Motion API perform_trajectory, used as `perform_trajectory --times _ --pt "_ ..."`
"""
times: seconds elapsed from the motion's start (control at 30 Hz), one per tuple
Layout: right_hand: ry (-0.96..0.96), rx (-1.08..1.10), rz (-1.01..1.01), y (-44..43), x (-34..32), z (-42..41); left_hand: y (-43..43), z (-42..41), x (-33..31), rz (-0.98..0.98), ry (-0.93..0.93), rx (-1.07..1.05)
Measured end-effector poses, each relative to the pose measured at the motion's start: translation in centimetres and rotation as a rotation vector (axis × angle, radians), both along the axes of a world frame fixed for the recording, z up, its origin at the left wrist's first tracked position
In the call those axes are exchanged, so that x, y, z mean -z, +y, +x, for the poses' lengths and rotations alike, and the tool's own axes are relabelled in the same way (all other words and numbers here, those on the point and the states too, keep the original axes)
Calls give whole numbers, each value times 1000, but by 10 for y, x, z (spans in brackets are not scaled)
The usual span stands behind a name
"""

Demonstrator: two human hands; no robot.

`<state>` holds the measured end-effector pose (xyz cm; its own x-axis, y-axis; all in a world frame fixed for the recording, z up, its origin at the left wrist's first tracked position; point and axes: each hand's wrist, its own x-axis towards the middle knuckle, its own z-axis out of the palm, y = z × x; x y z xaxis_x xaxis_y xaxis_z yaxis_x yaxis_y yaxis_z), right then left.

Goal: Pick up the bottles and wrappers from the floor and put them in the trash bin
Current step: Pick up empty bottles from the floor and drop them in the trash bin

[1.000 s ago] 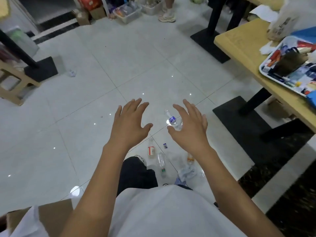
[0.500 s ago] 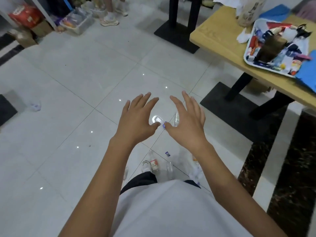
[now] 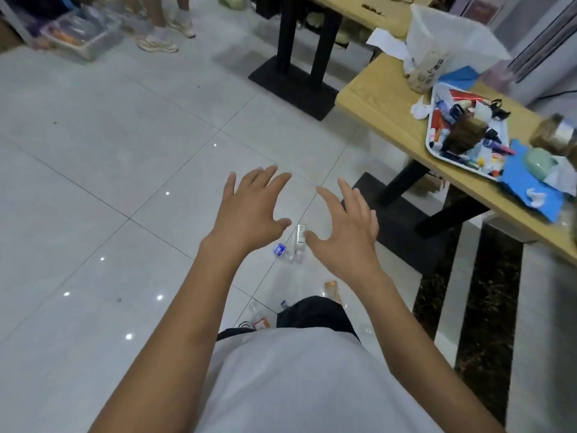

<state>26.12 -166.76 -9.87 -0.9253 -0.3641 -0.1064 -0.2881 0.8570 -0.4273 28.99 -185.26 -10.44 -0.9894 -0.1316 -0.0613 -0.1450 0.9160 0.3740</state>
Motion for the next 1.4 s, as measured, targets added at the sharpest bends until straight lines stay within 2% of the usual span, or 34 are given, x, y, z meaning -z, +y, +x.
perform_trajectory --times 0.17,0.47,0.67,0.83,0.97,1.13,1.27,1.4 --pt "1 -47 43 -27 2 -4 -21 7 4 49 -65 -31" --pt "-30 -215 114 -56 6 -27 -47 25 24 153 -119 -221" --pt "-29 -367 133 -70 11 -77 -44 5 23 173 -155 -344" --pt "-44 -547 75 -74 24 -151 -33 -42 27 142 -166 -518" --pt "-82 -691 7 -60 40 -230 1 -103 36 192 -224 -645" --pt "-229 -835 109 3 52 -331 87 -165 40 277 -402 -835" --pt "-333 -883 143 41 57 -384 144 -198 31 298 -397 -940" --pt "-371 -939 125 57 63 -401 171 -213 24 289 -362 -1033"
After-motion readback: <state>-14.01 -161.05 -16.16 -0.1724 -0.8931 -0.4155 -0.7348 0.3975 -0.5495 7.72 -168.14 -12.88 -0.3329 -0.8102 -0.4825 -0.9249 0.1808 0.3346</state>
